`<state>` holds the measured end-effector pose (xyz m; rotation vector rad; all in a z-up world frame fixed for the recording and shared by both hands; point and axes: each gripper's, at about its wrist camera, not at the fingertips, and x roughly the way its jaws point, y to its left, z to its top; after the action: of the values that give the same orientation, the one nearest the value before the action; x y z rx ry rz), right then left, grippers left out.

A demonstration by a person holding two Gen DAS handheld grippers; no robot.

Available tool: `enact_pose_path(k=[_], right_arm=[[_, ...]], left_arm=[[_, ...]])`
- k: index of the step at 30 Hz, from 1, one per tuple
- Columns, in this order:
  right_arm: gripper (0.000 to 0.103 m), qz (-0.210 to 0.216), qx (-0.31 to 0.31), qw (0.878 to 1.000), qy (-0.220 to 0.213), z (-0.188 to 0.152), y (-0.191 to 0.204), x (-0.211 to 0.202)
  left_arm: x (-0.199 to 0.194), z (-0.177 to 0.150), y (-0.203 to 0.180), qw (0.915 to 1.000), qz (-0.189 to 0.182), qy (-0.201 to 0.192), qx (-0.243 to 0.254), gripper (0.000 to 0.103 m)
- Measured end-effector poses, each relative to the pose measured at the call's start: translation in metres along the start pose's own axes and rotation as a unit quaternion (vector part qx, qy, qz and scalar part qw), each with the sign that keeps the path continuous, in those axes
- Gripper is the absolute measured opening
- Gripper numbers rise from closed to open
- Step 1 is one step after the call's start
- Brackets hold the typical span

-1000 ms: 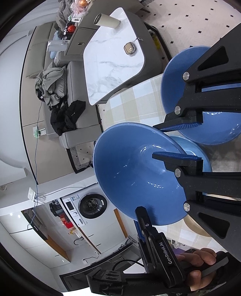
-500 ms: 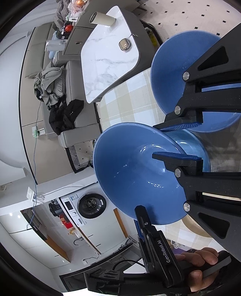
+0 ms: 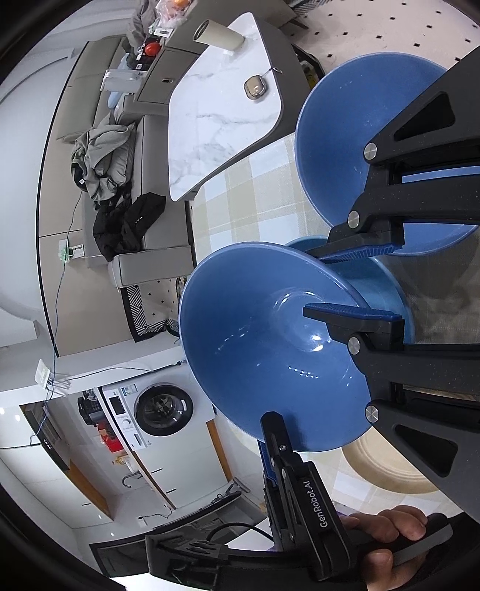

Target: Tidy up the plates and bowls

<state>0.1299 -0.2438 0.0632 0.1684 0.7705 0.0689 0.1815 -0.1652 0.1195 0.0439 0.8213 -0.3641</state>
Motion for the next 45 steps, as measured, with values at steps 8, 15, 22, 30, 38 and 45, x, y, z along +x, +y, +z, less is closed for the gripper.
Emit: enact_pose_path(k=[8, 15, 22, 30, 38, 45], right_arm=[[0.022, -0.014, -0.012, 1.0, 0.005, -0.002, 0.006, 0.005], [0.022, -0.021, -0.017, 1.0, 0.012, -0.006, 0.006, 0.009], [0.023, -0.032, -0.026, 0.999, 0.016, -0.012, 0.008, 0.015], [0.025, -0.04, -0.037, 0.998, 0.021, -0.018, 0.014, 0.019], [0.026, -0.066, -0.058, 0.996, 0.019, -0.021, 0.021, 0.023], [0.028, -0.073, -0.066, 0.995, 0.019, -0.024, 0.025, 0.025]], left_arm=[[0.02, -0.014, 0.005, 0.9999, 0.007, 0.012, 0.005, 0.015], [0.034, -0.024, 0.006, 0.9997, 0.012, 0.021, 0.009, 0.015], [0.047, -0.03, 0.005, 0.9992, 0.026, 0.025, 0.019, 0.015], [0.056, -0.036, 0.004, 0.9984, 0.039, 0.028, 0.03, 0.016], [0.062, -0.04, 0.0, 0.9978, 0.044, 0.034, 0.037, 0.015], [0.065, -0.042, 0.001, 0.9977, 0.044, 0.035, 0.039, 0.016]])
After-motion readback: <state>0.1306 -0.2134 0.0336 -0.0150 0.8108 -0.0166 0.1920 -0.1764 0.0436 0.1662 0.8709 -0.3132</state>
